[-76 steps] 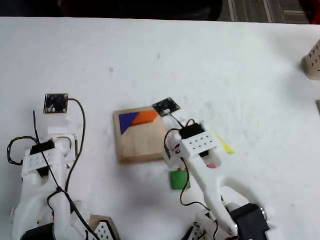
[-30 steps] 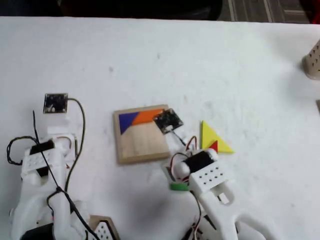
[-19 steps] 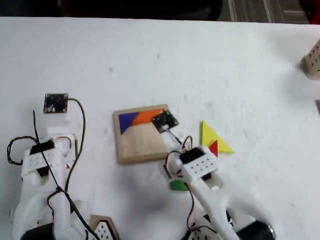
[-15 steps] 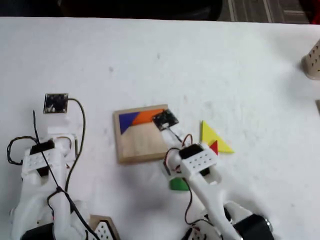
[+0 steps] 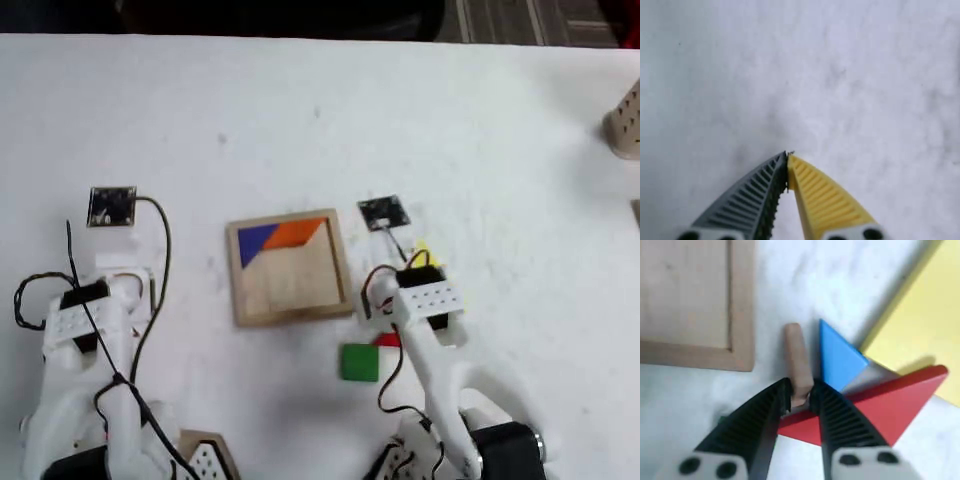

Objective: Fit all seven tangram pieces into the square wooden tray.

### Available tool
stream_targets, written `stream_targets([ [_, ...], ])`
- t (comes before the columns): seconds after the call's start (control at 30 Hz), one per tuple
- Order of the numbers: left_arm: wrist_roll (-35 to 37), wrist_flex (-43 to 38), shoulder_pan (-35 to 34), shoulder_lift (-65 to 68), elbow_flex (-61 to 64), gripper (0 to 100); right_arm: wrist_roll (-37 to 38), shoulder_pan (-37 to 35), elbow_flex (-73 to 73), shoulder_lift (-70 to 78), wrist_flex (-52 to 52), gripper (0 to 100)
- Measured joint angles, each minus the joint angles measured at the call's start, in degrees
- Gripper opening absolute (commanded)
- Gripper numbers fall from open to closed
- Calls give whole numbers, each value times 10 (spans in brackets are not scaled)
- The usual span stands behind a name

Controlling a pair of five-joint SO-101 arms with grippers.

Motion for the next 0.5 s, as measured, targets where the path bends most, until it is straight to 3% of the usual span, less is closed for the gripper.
stream_targets([
  [0.5,0,0,0,0,0,20,7,12,-5,-26,6,19],
])
